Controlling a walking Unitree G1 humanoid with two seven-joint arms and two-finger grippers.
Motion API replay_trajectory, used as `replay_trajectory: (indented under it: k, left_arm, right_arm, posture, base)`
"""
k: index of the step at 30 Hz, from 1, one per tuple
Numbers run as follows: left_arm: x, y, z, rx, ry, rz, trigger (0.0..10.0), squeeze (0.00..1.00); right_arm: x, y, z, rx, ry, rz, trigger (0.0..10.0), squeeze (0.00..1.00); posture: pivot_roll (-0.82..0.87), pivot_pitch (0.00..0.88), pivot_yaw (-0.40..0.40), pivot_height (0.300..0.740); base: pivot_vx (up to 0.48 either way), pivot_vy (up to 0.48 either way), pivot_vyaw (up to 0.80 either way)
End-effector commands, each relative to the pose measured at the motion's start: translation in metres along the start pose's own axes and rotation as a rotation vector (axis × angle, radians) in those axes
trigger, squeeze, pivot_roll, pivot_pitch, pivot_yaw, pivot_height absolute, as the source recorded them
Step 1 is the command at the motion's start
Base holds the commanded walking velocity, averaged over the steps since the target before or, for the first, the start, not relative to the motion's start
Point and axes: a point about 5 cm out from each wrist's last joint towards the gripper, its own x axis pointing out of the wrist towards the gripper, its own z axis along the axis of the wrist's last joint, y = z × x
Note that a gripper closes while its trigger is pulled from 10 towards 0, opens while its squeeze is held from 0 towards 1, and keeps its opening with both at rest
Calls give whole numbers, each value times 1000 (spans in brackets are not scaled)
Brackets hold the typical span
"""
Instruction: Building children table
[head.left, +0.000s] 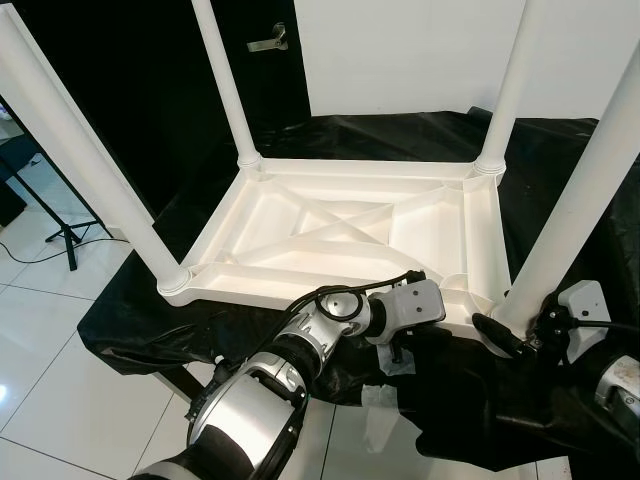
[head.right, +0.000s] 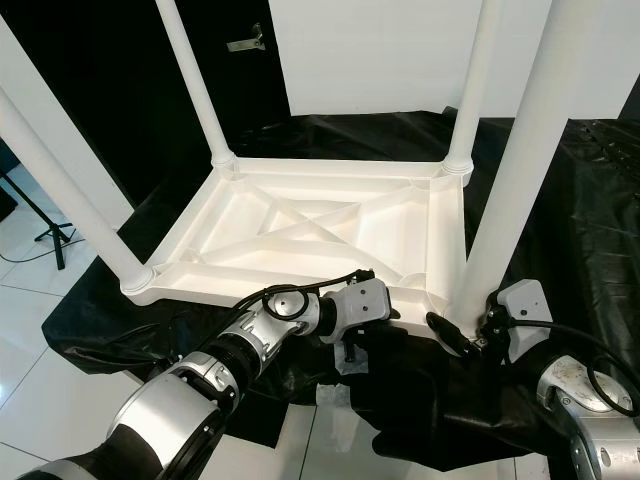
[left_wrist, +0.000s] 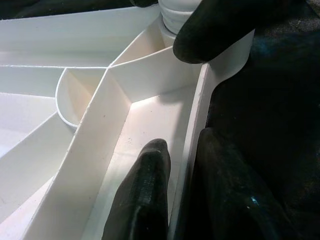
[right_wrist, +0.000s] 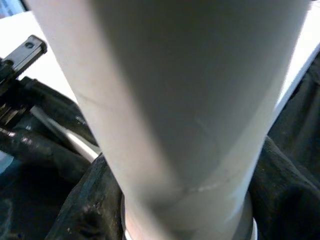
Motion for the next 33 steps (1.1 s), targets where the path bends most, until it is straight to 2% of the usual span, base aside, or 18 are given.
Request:
replay_trajectory:
  k: [1,3,4,6,9,12,18,19,20,22,24,25,28,29,31,32,33]
  left_arm:
    - [5,-10,-17,-68,69,76,10000,0]
    - [5,-10,-17,-66,69,75,10000,0]
    - [5,-10,-17,-66,69,75,10000,0]
    - [5,-10,-17,-64,69,73,10000,0]
    - [6,-11,-16,-63,67,70,10000,0]
    - [6,-11,-16,-62,68,67,10000,0]
    - [6,-12,-16,-57,70,58,10000,0]
    - [7,-12,-16,-58,70,59,10000,0]
    - [7,-12,-16,-59,69,59,10000,0]
    - [7,-12,-16,-59,70,58,10000,0]
    - [7,-13,-17,-59,72,56,10000,0]
    - [6,-13,-17,-59,72,57,10000,0]
    - [6,-13,-17,-59,72,57,10000,0]
    - [7,-12,-16,-58,71,60,10000,0]
    - [7,-12,-16,-58,69,60,10000,0]
    - [7,-12,-15,-58,68,61,10000,0]
    - [7,-12,-15,-58,68,61,10000,0]
  right_arm:
    - [5,29,-29,75,128,75,0,0]
    - [12,40,-32,135,105,-48,0,0]
    - [12,40,-32,135,105,-48,0,0]
    - [17,50,-32,192,52,-191,0,0]
    - [20,61,-32,272,2,-335,0,0]
    - [19,65,-33,272,2,-366,0,0]
    - [16,60,-30,261,-21,-429,0,0]
    - [17,59,-31,265,-13,-444,3529,0]
    - [18,59,-32,268,-7,-460,10000,0]
    - [19,59,-32,254,1,-465,10000,0]
    - [21,58,-30,198,-4,-435,10000,0]
    - [21,57,-28,190,-16,-420,10000,1000]
    - [21,56,-26,186,-24,-411,10000,1000]
    - [22,48,-23,152,-28,-341,10000,855]
    - [22,44,-22,136,-26,-308,10000,855]
    - [21,40,-21,114,-26,-271,10000,0]
    - [21,40,-21,114,-26,-271,10000,0]
  posture:
    - [-7,0,101,740]
    - [-9,0,103,740]
    - [-9,0,103,740]
    - [-10,0,104,740]
    - [-11,0,105,740]
    - [-13,0,108,740]
    - [-16,0,112,740]
    - [-16,0,112,740]
    - [-16,0,113,740]
    - [-17,0,113,740]
    - [-19,0,114,740]
    - [-21,0,113,740]
    - [-21,0,112,740]
    - [-24,0,110,740]
    - [-24,0,110,740]
    - [-23,0,109,740]
    - [-23,0,109,740]
  base:
    - [0,0,0]
    - [0,0,0]
    - [0,0,0]
    - [0,0,0]
    - [0,0,0]
    - [0,0,0]
    - [0,0,0]
    - [0,0,0]
    - [0,0,0]
    - [0,0,0]
    - [0,0,0]
    - [0,0,0]
    - [0,0,0]
    - [0,0,0]
    - [0,0,0]
    - [0,0,0]
    - [0,0,0]
